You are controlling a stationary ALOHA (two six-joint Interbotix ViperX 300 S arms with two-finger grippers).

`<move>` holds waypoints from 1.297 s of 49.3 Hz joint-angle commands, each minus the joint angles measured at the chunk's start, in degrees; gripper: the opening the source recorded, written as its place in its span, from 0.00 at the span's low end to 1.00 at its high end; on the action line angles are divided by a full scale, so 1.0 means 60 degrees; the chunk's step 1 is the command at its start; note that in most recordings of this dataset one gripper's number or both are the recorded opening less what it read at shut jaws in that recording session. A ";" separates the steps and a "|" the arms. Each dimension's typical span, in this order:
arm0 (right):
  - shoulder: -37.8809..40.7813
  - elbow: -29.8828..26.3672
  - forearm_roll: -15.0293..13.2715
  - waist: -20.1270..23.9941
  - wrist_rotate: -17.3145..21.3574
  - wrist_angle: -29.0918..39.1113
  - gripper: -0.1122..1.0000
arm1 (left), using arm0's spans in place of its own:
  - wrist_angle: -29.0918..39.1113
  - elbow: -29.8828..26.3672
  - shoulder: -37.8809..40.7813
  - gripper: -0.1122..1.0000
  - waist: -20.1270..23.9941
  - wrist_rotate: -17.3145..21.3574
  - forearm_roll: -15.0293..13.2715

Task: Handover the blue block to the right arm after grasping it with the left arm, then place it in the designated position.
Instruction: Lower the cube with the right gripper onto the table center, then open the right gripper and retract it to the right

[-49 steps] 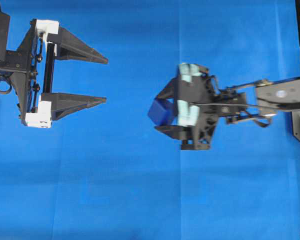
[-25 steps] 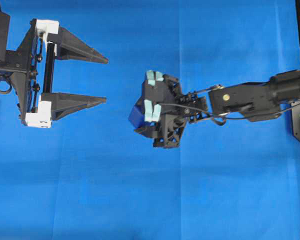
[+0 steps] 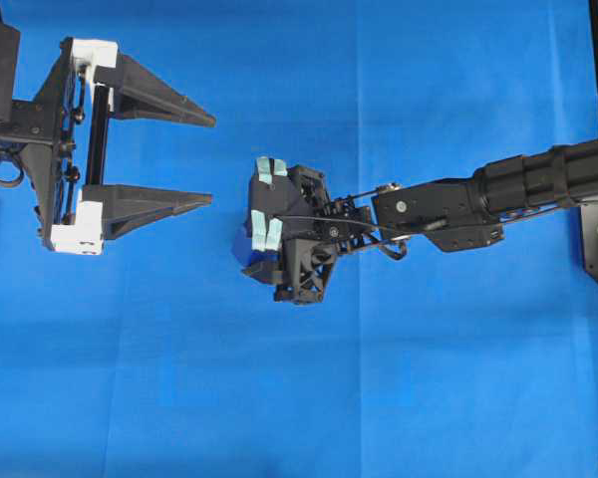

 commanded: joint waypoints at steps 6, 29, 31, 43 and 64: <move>-0.0146 -0.0190 0.0088 0.0088 0.0000 -0.0103 0.61 | -0.0044 -0.0146 -0.0161 0.94 0.0000 0.0015 0.0000; -0.0103 -0.0161 0.0264 0.0234 0.0000 -0.0015 0.61 | -0.0044 -0.0103 -0.0220 0.94 0.0000 0.0073 0.0000; -0.0103 -0.0146 0.0264 0.0234 0.0000 0.0000 0.61 | -0.0044 -0.0117 -0.0220 0.94 0.0015 0.0073 0.0000; -0.0088 -0.0132 0.0278 0.0234 0.0000 0.0000 0.72 | -0.0044 -0.0117 -0.0220 0.94 0.0000 0.0029 0.0000; -0.0088 -0.0146 0.0278 0.0234 -0.0015 0.0044 0.84 | -0.0044 -0.0146 -0.0161 0.94 0.0000 0.0015 0.0000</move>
